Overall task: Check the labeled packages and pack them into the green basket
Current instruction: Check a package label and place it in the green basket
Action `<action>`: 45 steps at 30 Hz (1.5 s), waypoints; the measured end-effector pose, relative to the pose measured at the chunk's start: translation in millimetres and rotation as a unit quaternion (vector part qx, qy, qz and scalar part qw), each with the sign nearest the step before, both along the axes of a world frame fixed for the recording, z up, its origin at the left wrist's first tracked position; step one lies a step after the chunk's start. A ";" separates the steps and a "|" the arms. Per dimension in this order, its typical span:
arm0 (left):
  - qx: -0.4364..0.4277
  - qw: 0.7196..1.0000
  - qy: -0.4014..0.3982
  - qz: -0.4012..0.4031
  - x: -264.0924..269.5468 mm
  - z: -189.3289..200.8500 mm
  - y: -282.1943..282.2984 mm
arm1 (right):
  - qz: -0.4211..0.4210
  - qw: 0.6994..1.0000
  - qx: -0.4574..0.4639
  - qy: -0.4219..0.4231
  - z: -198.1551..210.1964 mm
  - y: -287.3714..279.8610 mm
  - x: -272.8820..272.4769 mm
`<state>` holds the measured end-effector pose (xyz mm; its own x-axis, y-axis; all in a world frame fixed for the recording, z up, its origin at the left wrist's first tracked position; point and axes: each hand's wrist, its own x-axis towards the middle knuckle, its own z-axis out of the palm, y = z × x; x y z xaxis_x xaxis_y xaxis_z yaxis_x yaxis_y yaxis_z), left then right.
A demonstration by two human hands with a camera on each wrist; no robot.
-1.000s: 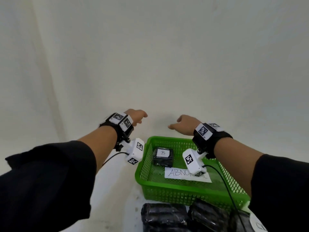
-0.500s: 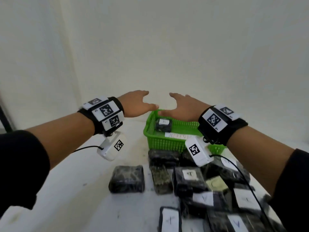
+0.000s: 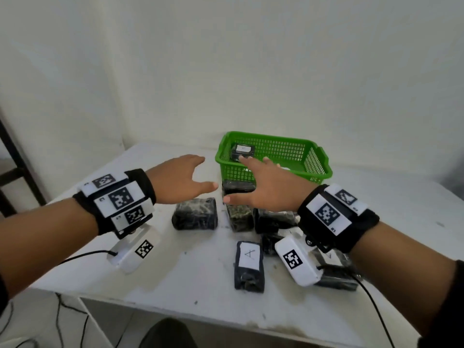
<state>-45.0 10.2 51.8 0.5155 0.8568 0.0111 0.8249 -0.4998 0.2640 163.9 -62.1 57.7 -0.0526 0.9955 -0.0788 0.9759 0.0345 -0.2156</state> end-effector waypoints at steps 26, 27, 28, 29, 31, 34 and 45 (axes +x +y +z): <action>0.018 0.980 0.139 -0.145 90.1 -56.8 3.2 | -0.028 0.991 0.036 -0.129 -79.8 12.7 0.7; 0.017 0.978 0.145 -0.147 90.9 -56.4 4.7 | -0.031 0.990 0.037 -0.134 -81.8 12.7 0.3; 0.016 0.977 0.149 -0.151 91.9 -55.7 6.5 | -0.031 0.989 0.041 -0.139 -82.4 11.6 -0.1; 0.017 0.976 0.151 -0.153 92.2 -54.4 7.5 | -0.037 0.989 0.043 -0.137 -84.8 12.9 0.3; 0.018 0.979 0.137 -0.147 90.9 -51.0 10.8 | -0.044 0.991 0.045 -0.121 -82.1 11.6 1.3; 0.003 0.988 0.066 -0.138 82.7 -42.1 13.9 | -0.046 0.997 0.045 -0.039 -72.2 9.4 7.5; -0.150 0.952 -0.225 -0.145 69.4 -30.4 5.8 | -0.113 0.939 0.144 0.290 -58.5 -15.1 61.0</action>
<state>24.4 16.0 21.4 0.7317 0.6787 0.0631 0.4337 -0.5350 0.7250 224.9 -77.1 -0.8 0.2122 0.9619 0.1722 0.6865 -0.0213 -0.7268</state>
